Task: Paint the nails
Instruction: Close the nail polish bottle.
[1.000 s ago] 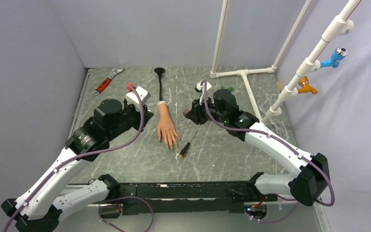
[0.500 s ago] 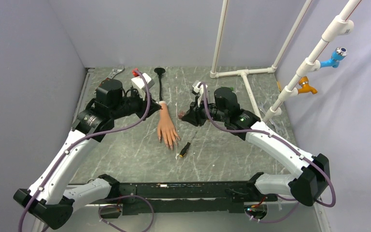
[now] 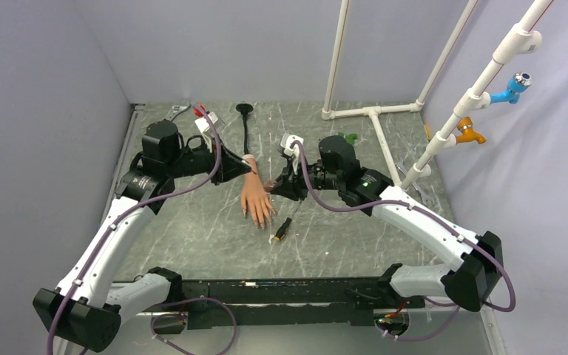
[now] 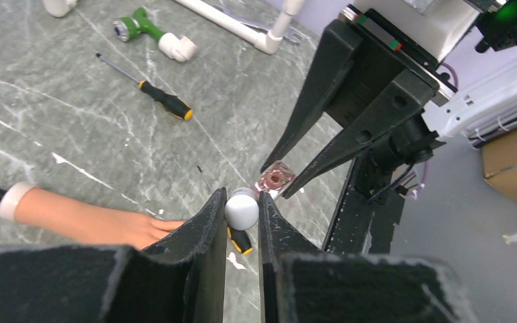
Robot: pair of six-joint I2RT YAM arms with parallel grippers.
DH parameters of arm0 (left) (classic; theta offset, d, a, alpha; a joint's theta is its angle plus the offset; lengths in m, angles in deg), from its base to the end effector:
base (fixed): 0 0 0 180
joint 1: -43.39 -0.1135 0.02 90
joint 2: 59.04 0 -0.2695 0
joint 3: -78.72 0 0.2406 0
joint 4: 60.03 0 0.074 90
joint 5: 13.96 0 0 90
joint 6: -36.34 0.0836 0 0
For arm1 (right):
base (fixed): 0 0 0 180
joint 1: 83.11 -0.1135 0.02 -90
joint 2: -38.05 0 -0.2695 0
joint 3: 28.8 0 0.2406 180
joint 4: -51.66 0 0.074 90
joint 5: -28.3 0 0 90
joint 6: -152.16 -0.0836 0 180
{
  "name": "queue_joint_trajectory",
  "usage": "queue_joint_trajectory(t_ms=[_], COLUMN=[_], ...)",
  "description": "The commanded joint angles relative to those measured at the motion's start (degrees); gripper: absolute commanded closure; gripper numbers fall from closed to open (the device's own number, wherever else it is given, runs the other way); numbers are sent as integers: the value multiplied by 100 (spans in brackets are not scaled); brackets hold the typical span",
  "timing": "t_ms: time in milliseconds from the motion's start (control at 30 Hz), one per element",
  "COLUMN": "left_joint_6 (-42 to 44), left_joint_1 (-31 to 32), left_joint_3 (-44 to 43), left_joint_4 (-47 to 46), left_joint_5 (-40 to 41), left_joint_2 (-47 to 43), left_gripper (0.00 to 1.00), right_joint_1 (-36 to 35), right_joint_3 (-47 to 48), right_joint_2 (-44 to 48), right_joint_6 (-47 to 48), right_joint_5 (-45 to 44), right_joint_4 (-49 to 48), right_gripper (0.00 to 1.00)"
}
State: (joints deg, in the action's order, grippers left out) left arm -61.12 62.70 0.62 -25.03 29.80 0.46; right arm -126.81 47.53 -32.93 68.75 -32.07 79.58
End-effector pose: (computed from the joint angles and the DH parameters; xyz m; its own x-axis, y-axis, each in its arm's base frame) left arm 0.2044 -0.1356 0.3852 -0.3788 0.0376 -0.9247 0.8405 0.4322 -0.3267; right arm 0.1935 0.2421 0.3344 -0.1689 -0.2993 -0.9391 -0.9563 0.2805 0.0825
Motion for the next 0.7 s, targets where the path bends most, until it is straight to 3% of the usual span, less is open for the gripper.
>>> queue_joint_trajectory(t_ms=[0,667], left_joint_6=[-244,-142], left_joint_1=[-30,-27], left_joint_3=[129,183], left_joint_4=[-550,-440], left_joint_5=[-735,-728], left_joint_2=[-22,35], left_gripper=[100,100], right_joint_1=[-137,-435], right_joint_3=[466,702], right_joint_2=[-178,-381], right_joint_6=[303,475], right_joint_5=[-49,-585], right_joint_4=[-52,147], right_gripper=[100,100])
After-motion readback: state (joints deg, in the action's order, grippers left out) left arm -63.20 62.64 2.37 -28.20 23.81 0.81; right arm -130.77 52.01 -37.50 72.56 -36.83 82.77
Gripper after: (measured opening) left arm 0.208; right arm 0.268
